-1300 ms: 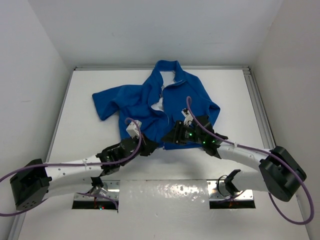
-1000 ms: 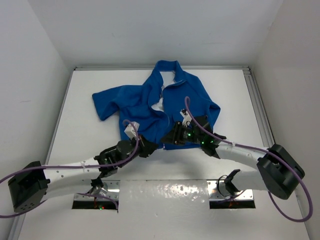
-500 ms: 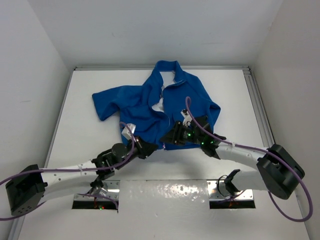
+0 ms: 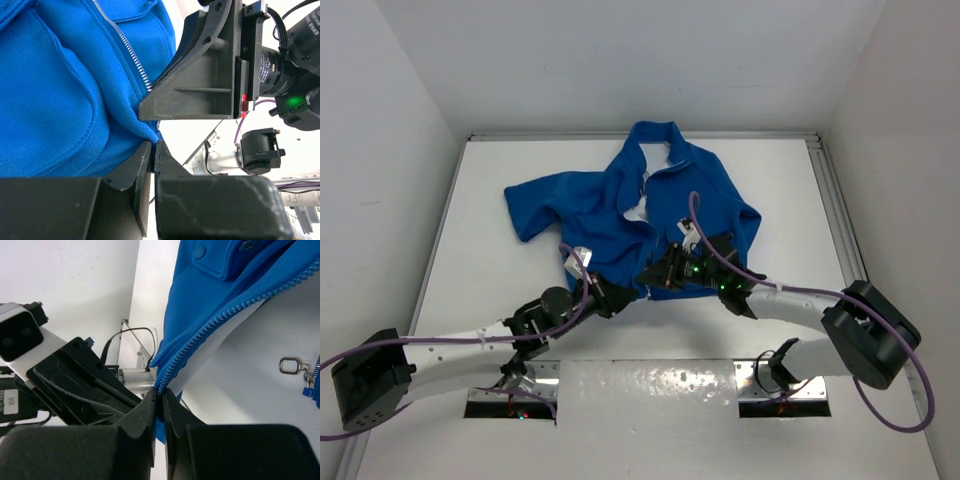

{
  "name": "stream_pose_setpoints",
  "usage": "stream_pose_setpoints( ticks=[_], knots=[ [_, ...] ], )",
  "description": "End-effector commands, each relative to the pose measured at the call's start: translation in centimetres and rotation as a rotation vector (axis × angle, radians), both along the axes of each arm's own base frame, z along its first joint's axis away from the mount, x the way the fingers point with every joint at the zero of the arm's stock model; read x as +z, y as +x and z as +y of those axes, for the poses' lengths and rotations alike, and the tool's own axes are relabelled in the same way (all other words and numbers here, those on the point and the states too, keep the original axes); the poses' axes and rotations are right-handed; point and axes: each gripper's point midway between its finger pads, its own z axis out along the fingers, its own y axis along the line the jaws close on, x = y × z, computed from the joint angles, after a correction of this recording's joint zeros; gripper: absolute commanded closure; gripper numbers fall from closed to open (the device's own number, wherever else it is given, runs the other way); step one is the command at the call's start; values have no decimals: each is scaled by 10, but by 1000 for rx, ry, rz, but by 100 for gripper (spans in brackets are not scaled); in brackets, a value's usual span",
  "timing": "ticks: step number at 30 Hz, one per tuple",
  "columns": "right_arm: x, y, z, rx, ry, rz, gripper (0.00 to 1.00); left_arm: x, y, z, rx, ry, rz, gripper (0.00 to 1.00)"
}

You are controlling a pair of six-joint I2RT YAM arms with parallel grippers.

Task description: Zip up the jacket

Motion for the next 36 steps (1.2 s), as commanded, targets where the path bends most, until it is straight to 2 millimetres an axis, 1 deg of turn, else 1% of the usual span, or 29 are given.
stream_pose_setpoints(
  ticks=[1, 2, 4, 5, 6, 7, 9, 10, 11, 12, 14, 15, 19, 21, 22, 23, 24, 25, 26, 27, 29, 34, 36],
  knots=[
    [23, -1, 7, 17, 82, -58, 93, 27, -2, -6, -29, -92, -47, 100],
    [23, 0, 6, 14, 84, -60, 91, 27, -3, -6, -32, -93, -47, 100],
    [23, -1, 8, 26, 83, -57, 81, 28, -3, -5, -28, -99, -53, 100],
    [20, -3, 8, 32, 78, -47, 67, 29, -3, -3, -23, -106, -57, 100],
    [17, -4, 6, 29, 77, -38, 62, 30, -2, -2, -12, -106, -58, 100],
    [18, -4, 7, 27, 83, -41, 60, 34, -1, -1, -10, -108, -69, 100],
    [14, -6, 5, 29, 78, -33, 60, 35, -1, 1, -6, -106, -73, 100],
    [16, -6, 6, 30, 81, -36, 60, 36, -1, 2, 1, -113, -77, 100],
    [14, -7, 4, 28, 82, -33, 60, 34, 0, 3, 4, -113, -73, 100],
    [17, -7, 5, 27, 95, -30, 66, 35, 0, 2, 2, -115, -75, 100],
    [23, -6, 7, 30, 115, -41, 72, 35, -2, 0, -12, -106, -78, 100],
    [24, -7, 8, 39, 119, -40, 78, 34, -3, 0, -16, -111, -74, 100],
    [35, -7, 7, 25, 169, -59, 91, 31, -3, 0, -17, -107, -65, 100],
    [37, -6, 8, 27, 174, -64, 95, 28, -4, 1, -19, -105, -62, 100],
    [39, -6, 9, 31, 183, -69, 99, 28, -4, 1, -16, -105, -61, 100],
    [40, -6, 8, 29, 190, -65, 100, 29, -5, 0, -25, -107, -61, 99],
    [41, -7, 8, 30, 195, -67, 100, 30, -5, -2, -33, -99, -69, 91],
    [42, -6, 9, 33, 201, -71, 100, 33, -6, -3, -40, -100, -75, 86],
    [44, -7, 10, 43, 207, -69, 100, 35, -6, -3, -45, -106, -82, 75],
    [49, -8, 12, 57, 227, -79, 100, 35, -6, -3, -44, -108, -87, 71],
    [53, -13, 15, 91, 249, -68, 100, 39, -5, -4, -44, -108, -102, 65],
    [54, -14, 18, 117, 246, -65, 100, 50, -5, -6, -54, -125, -133, 63],
    [54, -15, 19, 119, 245, -66, 100, 51, -6, -8, -64, -122, -137, 66]
  ],
)
